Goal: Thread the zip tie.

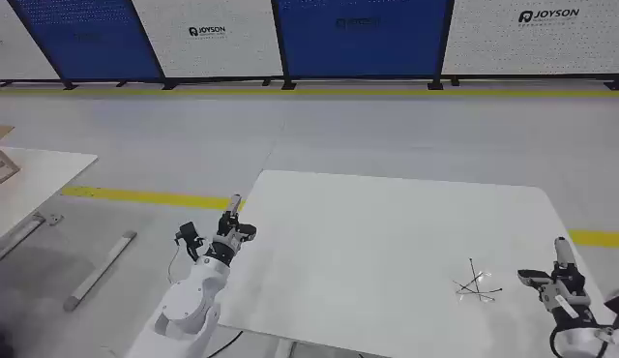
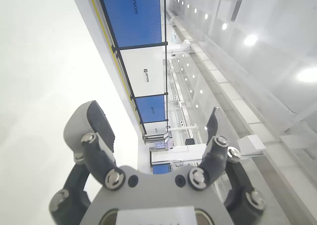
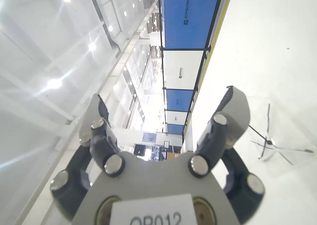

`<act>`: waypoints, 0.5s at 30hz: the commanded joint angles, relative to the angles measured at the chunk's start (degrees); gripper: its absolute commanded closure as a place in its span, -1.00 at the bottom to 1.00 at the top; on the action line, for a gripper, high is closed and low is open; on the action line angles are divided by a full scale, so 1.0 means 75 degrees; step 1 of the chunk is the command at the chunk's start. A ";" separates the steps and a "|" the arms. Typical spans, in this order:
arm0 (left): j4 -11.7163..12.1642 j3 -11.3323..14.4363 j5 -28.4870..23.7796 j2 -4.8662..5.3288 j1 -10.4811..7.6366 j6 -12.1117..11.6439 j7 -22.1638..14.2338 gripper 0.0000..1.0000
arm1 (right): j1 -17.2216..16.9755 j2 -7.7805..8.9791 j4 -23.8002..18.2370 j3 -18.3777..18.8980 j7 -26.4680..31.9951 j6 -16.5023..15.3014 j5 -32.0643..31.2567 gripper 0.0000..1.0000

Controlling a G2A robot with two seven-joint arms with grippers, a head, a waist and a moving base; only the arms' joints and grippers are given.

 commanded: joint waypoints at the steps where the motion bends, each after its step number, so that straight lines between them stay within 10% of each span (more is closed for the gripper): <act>1: 0.0000 0.0000 0.0000 0.0000 0.0000 0.0000 0.0000 -1.00 | -0.0055 0.0033 -0.0037 0.0203 0.0546 -0.0051 -0.0025 -1.00; 5: 0.0000 0.0000 0.0000 0.0000 0.0000 0.0000 0.0000 -1.00 | -0.0082 0.0136 0.0020 0.0628 0.1854 -0.0024 -0.0188 -1.00; 15: 0.0000 0.0000 0.0000 0.0000 0.0000 0.0000 0.0000 -1.00 | -0.0082 0.0136 0.0020 0.0628 0.1854 -0.0024 -0.0188 -1.00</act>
